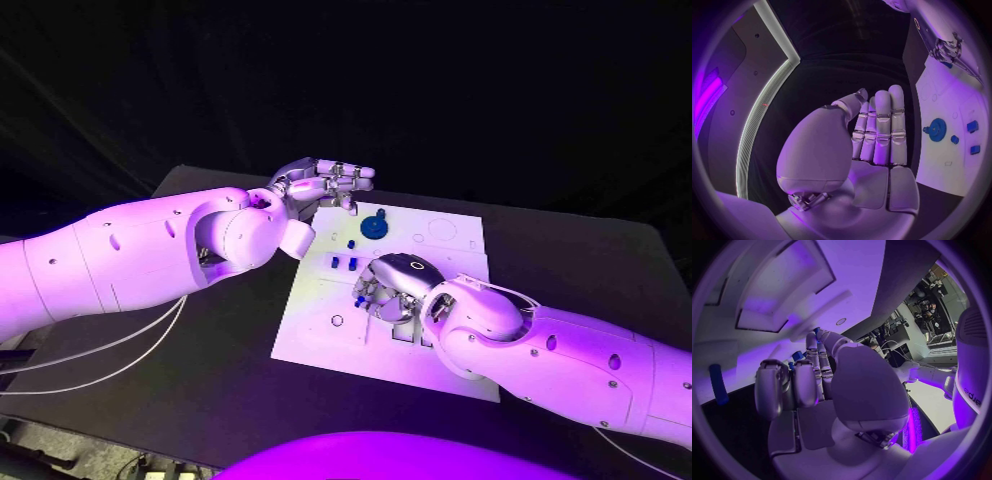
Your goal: Assemble the parts on the task board
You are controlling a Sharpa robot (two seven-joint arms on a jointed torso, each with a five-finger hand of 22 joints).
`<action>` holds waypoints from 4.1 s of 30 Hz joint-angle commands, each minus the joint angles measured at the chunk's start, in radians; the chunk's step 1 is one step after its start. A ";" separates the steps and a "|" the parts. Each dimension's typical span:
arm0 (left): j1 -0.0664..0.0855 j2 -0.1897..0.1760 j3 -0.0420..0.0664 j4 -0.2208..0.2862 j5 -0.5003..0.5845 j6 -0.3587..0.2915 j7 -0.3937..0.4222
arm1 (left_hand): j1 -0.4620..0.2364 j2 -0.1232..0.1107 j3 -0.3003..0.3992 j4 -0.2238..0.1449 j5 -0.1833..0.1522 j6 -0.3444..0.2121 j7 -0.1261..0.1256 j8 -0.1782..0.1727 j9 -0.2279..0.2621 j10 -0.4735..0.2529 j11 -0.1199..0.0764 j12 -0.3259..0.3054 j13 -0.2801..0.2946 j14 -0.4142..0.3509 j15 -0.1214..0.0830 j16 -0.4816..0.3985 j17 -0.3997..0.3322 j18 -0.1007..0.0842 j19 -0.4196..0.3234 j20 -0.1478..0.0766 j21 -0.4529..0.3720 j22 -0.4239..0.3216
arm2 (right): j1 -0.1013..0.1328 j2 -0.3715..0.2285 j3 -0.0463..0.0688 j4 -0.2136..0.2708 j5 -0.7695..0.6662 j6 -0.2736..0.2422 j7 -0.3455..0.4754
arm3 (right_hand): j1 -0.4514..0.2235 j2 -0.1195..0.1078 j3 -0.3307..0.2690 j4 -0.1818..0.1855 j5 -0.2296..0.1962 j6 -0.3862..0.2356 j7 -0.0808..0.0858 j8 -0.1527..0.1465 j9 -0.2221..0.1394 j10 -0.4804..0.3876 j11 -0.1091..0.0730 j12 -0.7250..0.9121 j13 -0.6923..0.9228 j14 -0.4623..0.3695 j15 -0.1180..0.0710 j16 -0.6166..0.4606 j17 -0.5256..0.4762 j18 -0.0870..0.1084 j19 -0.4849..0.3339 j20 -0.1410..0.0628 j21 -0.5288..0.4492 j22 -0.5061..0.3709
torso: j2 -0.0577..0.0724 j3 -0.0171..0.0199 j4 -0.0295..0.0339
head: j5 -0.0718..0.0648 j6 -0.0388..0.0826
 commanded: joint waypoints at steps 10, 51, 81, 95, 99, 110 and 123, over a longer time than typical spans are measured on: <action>0.001 0.003 0.001 0.003 -0.002 0.021 -0.001 | -0.001 0.006 -0.006 -0.001 -0.001 -0.002 0.003 -0.003 -0.001 -0.007 -0.002 0.002 0.000 -0.006 -0.001 -0.002 -0.001 0.013 0.004 0.004 -0.003 -0.002 | -0.003 0.019 -0.003 -0.022 -0.016 0.057 -0.008 | -0.013 0.003 -0.003 -0.007 0.003 -0.005 0.004 0.001 0.002 -0.006 0.004 -0.009 -0.001 0.041 -0.005 -0.003 -0.005 -0.015 0.011 -0.001 -0.008 0.166 | 0.000 -0.0005 0.0008 | -0.001 -0.001; 0.001 -0.012 0.000 0.001 -0.002 0.026 -0.015 | 0.002 0.010 -0.007 -0.004 -0.001 -0.004 0.004 -0.003 -0.001 -0.011 -0.002 0.006 0.000 -0.006 -0.001 -0.004 -0.005 0.014 0.005 0.004 -0.007 -0.005 | 0.108 -0.226 0.016 0.146 0.031 0.030 -0.020 | -0.087 -0.037 -0.052 -0.014 0.007 -0.122 0.039 -0.048 -0.034 -0.175 0.052 -0.056 -0.031 0.025 0.035 -0.042 -0.064 0.005 -0.031 0.036 -0.105 0.126 | -0.002 -0.0015 -0.0056 | -0.033 0.027; 0.001 -0.011 -0.003 -0.001 -0.002 0.026 -0.016 | 0.002 0.010 -0.007 -0.004 -0.001 -0.004 0.004 -0.003 -0.001 -0.011 -0.002 0.006 0.000 -0.006 -0.001 -0.004 -0.005 0.014 0.005 0.004 -0.007 -0.005 | 0.117 -0.219 0.010 0.037 0.004 0.157 -0.026 | -0.078 -0.013 -0.094 -0.015 0.000 -0.120 0.021 -0.044 -0.041 -0.171 0.039 -0.005 -0.028 0.029 0.024 -0.035 -0.058 0.003 -0.022 0.028 -0.100 0.131 | -0.003 -0.0022 -0.0055 | -0.035 0.027; 0.001 -0.011 -0.003 0.000 -0.002 0.027 -0.017 | 0.002 0.010 -0.007 -0.004 -0.001 -0.004 0.004 -0.003 -0.001 -0.011 -0.002 0.006 0.000 -0.006 -0.001 -0.004 -0.005 0.014 0.005 0.004 -0.007 -0.005 | 0.108 -0.186 0.008 -0.004 0.000 0.151 -0.027 | -0.055 0.026 -0.059 -0.022 -0.013 -0.058 0.010 -0.021 -0.031 -0.085 0.017 0.030 -0.021 0.036 0.007 -0.017 -0.039 -0.008 0.003 0.013 -0.051 0.157 | -0.003 -0.0019 -0.0061 | -0.035 0.024; 0.001 -0.011 -0.003 0.000 -0.002 0.027 -0.017 | 0.002 0.010 -0.007 -0.004 -0.001 -0.004 0.004 -0.003 -0.001 -0.011 -0.002 0.006 0.000 -0.006 -0.001 -0.004 -0.005 0.014 0.005 0.004 -0.007 -0.005 | 0.107 -0.181 0.007 -0.013 -0.007 0.151 -0.030 | -0.045 0.033 -0.050 -0.029 -0.028 -0.046 0.007 -0.017 -0.029 -0.072 0.013 0.032 -0.020 0.037 0.003 -0.014 -0.037 -0.009 0.007 0.009 -0.044 0.161 | -0.003 -0.0020 -0.0066 | -0.035 0.023; 0.001 -0.010 -0.003 -0.001 -0.002 0.027 -0.019 | 0.002 0.010 -0.007 -0.004 -0.001 -0.004 0.004 -0.003 -0.001 -0.011 -0.002 0.006 0.000 -0.006 -0.001 -0.004 -0.005 0.014 0.005 0.004 -0.007 -0.005 | 0.105 -0.185 0.006 -0.004 -0.028 0.092 -0.036 | -0.031 0.042 -0.037 -0.043 -0.037 -0.025 0.003 -0.009 -0.023 -0.050 0.006 0.036 -0.015 0.038 -0.003 -0.010 -0.032 -0.013 0.014 0.003 -0.029 0.169 | -0.004 -0.0020 -0.0059 | -0.037 0.024; 0.001 -0.009 -0.003 -0.008 -0.002 0.025 -0.019 | 0.001 0.011 -0.009 -0.005 -0.001 -0.005 0.004 -0.003 -0.001 -0.014 -0.002 0.009 0.000 -0.006 -0.001 -0.005 -0.009 0.014 0.006 0.005 -0.011 -0.007 | 0.136 -0.262 0.022 0.133 0.001 -0.023 -0.021 | -0.026 0.038 -0.031 -0.053 -0.027 -0.021 0.005 -0.008 -0.021 -0.043 0.006 0.034 -0.014 0.039 -0.004 -0.008 -0.030 -0.014 0.016 0.001 -0.023 0.173 | -0.004 -0.0021 -0.0078 | -0.038 0.029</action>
